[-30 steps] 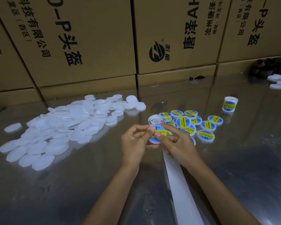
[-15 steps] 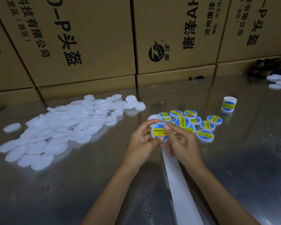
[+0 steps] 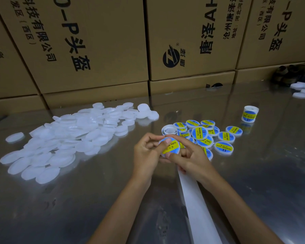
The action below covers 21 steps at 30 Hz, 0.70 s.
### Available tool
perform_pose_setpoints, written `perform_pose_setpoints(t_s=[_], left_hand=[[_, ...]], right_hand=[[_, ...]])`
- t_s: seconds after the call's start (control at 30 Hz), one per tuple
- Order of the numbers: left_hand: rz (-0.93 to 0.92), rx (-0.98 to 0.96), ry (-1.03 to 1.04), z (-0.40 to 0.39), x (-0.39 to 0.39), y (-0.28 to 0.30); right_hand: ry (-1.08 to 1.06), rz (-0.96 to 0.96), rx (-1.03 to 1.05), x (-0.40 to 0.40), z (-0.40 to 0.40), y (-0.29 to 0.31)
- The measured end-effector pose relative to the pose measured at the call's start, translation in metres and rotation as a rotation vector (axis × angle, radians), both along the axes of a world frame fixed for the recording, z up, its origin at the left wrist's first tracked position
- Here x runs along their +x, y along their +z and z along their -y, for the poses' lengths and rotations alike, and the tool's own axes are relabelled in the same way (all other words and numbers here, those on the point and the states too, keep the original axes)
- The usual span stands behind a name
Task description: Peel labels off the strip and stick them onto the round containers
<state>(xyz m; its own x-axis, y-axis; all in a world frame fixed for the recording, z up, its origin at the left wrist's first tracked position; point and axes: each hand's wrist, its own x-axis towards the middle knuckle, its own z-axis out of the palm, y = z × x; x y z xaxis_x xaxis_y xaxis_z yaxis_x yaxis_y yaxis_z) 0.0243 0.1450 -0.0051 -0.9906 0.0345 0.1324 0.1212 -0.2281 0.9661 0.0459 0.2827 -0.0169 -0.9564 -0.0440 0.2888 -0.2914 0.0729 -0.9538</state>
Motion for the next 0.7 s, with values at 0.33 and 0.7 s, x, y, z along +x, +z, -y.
perform_pose_setpoints(t_s=[0.33, 0.7], left_hand=[[-0.002, -0.014, -0.135, 0.0008, 0.0012, 0.0036], [-0.046, -0.075, -0.212, -0.0028, 0.002, 0.0032]], right_hand=[[-0.163, -0.075, -0.059, -0.0026, -0.0035, -0.0046], [-0.23, -0.036, -0.13, -0.0046, -0.0044, -0.0017]])
